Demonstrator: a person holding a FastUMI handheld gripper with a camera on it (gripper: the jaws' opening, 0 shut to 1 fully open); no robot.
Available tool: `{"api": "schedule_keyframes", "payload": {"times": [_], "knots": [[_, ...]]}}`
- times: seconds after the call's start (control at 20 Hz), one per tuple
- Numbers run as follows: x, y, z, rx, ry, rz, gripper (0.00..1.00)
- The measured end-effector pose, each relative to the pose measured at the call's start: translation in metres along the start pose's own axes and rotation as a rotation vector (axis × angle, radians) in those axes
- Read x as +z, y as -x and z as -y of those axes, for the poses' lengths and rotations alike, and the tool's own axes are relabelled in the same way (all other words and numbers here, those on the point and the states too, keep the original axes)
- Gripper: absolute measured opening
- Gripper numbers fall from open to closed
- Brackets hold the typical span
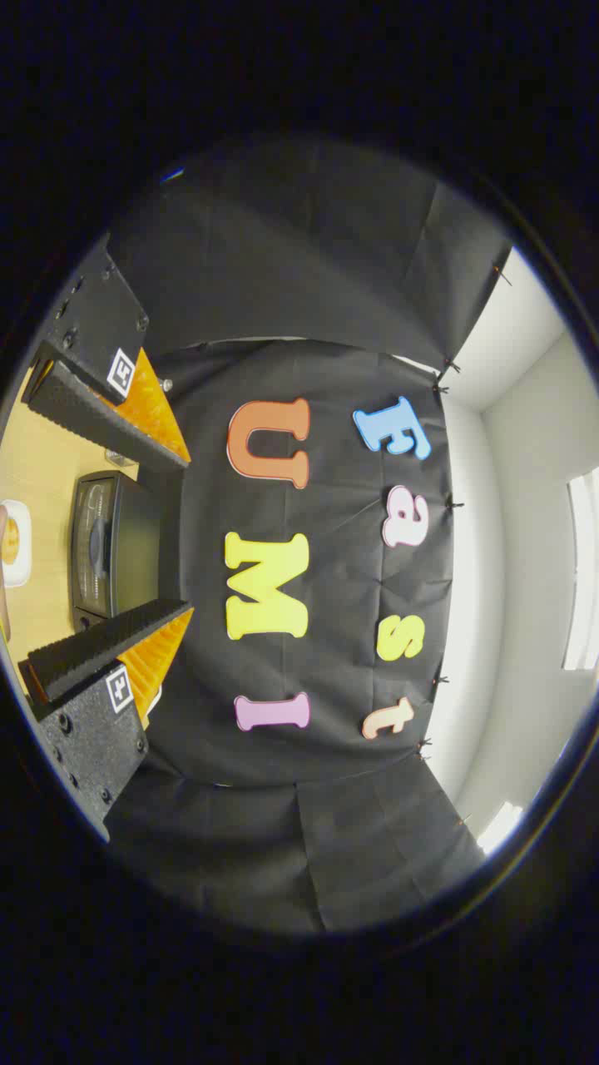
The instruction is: Open the toaster oven, put the food inside, and close the toaster oven door.
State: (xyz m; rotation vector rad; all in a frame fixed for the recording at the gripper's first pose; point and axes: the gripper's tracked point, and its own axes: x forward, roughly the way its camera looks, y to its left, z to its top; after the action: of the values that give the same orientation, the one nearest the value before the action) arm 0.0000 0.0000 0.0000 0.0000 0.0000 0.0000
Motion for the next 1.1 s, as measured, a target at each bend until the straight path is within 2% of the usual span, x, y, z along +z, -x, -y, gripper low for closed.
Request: {"api": "schedule_keyframes", "payload": {"times": [0.6, 1.1], "knots": [[-0.015, -0.021, 0.022, -0.021, -0.05, -0.037, 1.0], [-0.062, -0.07, 0.037, -0.01, -0.123, -0.149, 1.0]]}}
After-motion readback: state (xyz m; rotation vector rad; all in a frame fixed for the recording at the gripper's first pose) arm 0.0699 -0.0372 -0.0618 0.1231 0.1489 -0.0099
